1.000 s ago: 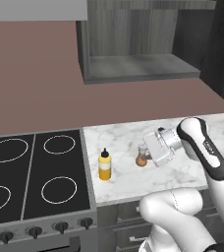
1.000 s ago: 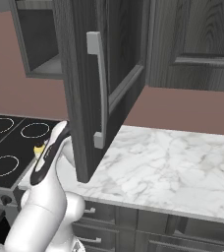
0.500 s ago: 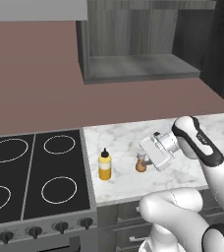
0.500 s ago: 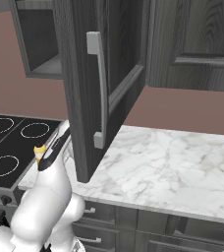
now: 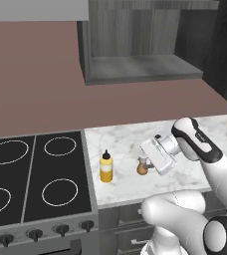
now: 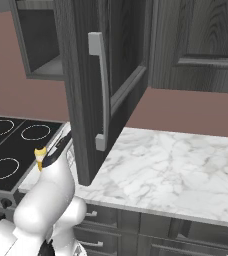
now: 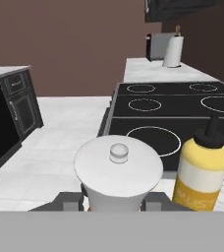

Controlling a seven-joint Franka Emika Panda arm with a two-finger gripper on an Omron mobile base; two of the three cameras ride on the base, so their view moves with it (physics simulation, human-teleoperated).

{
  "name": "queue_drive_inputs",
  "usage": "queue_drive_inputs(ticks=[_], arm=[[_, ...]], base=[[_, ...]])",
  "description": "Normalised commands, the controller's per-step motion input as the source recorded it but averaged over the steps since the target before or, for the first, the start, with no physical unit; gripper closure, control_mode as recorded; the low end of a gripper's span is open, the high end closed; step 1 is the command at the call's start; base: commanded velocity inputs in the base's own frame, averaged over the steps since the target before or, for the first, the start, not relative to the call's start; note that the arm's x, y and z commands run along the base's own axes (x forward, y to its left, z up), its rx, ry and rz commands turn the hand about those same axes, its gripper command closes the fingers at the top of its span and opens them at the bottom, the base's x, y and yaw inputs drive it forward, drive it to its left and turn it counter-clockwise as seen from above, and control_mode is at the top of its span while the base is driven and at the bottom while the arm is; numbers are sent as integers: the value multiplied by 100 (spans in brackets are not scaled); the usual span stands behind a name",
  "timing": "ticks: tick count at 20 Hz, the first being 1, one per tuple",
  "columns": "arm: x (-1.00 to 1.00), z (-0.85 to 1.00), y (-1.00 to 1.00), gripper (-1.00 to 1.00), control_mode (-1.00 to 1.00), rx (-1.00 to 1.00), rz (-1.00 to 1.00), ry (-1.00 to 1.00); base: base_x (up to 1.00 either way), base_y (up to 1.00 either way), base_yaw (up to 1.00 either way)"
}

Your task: Take 2 condiments from the cabinet and move them on the counter near the stove.Make sure the condiments are lined up with each other, next to each other.

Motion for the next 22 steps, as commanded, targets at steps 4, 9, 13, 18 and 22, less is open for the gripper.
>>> queue_drive_inputs(ticks=[4,9,13,18,22], arm=[[0,-7,8,100,-100,0,0,-5],[0,-13,14,100,-100,0,0,-1],[0,-7,9,100,-100,0,0,0],[0,-4,5,100,-100,0,0,0],[1,-11,12,100,-100,0,0,-2]], base=[[0,0,0],[0,0,0],[0,0,0],[0,0,0],[0,0,0]])
